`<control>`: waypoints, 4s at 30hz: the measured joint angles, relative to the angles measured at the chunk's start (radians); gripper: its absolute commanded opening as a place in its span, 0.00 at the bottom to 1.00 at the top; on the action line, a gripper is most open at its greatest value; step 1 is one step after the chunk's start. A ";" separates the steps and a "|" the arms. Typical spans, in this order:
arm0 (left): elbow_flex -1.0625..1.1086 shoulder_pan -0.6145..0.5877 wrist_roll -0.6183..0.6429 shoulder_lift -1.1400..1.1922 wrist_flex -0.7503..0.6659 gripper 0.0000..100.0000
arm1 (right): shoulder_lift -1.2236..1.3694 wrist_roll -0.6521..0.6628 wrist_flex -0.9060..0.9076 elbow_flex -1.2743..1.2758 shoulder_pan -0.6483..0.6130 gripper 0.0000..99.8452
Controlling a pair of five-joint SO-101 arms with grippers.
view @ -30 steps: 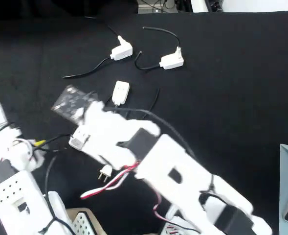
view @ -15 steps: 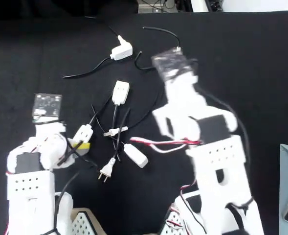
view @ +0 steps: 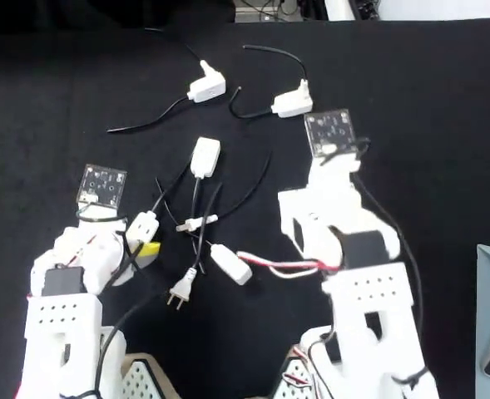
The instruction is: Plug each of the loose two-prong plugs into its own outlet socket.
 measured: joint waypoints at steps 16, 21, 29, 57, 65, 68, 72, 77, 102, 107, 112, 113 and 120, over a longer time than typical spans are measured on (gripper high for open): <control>0.055 0.000 -0.005 0.041 -0.095 0.32 | -0.212 0.000 -0.017 0.121 -0.051 0.01; -0.032 0.000 -0.005 0.245 -0.097 0.32 | -0.212 -0.002 -0.017 0.121 -0.055 0.01; -0.262 0.000 0.000 0.646 -0.098 0.24 | -0.212 -0.002 -0.017 0.121 -0.057 0.01; -0.603 -0.008 0.032 0.744 -0.063 0.32 | -0.212 -0.002 -0.017 0.144 -0.057 0.01; -0.628 -0.043 0.031 0.862 -0.046 0.31 | -0.212 -0.002 -0.017 0.144 -0.057 0.01; -0.646 -0.043 0.002 0.936 -0.061 0.31 | -0.212 -0.002 -0.017 0.144 -0.057 0.01; -0.689 -0.048 -0.003 1.051 -0.110 0.25 | -0.212 -0.002 -0.017 0.144 -0.057 0.01; -0.766 -0.048 -0.011 1.142 -0.118 0.17 | -0.212 -0.002 -0.017 0.144 -0.057 0.01; -1.140 -0.049 0.087 1.254 -0.081 0.16 | -0.212 -0.002 -0.017 0.144 -0.103 0.01; -1.240 -0.048 0.117 1.361 -0.074 0.16 | -0.215 -0.002 -0.017 0.166 -0.103 0.01; -1.270 -0.048 0.121 1.364 0.020 0.16 | -0.218 -0.002 -0.017 0.167 -0.103 0.01; -1.270 -0.048 0.121 1.356 0.038 0.16 | -0.218 -0.002 -0.017 0.167 -0.103 0.01; -1.270 -0.048 0.121 1.206 0.186 0.16 | -0.218 -0.002 -0.017 0.167 -0.103 0.01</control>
